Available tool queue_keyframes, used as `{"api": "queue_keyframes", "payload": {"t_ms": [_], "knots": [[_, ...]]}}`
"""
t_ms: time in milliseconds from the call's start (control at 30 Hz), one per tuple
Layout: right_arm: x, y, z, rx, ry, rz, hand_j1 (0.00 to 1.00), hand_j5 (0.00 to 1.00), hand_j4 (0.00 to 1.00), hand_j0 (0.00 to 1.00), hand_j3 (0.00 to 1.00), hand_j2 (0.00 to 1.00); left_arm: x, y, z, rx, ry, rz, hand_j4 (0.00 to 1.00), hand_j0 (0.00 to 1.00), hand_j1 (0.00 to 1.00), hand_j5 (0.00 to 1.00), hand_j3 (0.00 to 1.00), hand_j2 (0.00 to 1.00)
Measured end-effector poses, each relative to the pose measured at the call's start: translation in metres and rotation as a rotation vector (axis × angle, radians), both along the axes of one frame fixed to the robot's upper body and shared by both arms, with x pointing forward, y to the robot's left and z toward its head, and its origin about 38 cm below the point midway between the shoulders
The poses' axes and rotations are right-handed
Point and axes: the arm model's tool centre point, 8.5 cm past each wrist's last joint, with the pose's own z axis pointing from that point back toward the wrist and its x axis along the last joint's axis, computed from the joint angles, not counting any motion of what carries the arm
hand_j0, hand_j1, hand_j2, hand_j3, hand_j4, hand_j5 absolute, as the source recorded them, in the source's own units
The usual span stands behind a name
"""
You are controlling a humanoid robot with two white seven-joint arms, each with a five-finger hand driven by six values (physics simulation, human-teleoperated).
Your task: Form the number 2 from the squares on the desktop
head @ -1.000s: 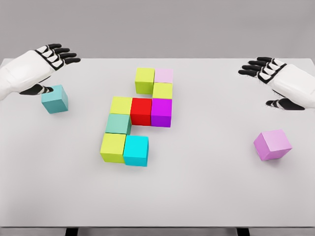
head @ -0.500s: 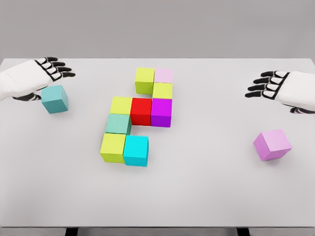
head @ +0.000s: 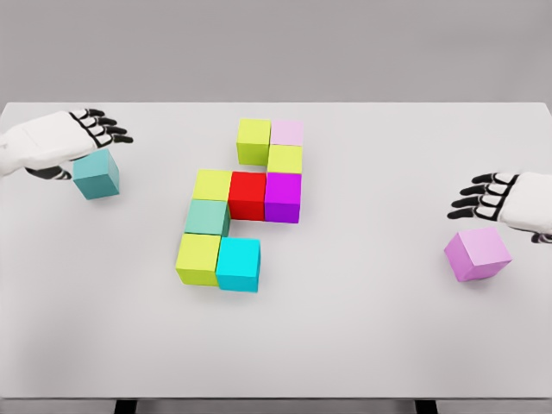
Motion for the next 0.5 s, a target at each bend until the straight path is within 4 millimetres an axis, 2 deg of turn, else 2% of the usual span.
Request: {"api": "queue_keyframes", "payload": {"t_ms": [233,500], "knots": [[-0.002,0.007,-0.021,-0.028,0.032,0.029,1.00,1.00,1.00,1.00,1.00,1.00,0.000,0.014,-0.016,-0.126,0.091,0.066,1.00,1.00,1.00,1.00,1.00,1.00],[-0.003,0.008,-0.038,-0.098,0.070,0.042,1.00,1.00,1.00,1.00,1.00,1.00,0.006,0.019,-0.028,-0.150,0.125,0.103,1.00,1.00,1.00,1.00,1.00,1.00]]}}
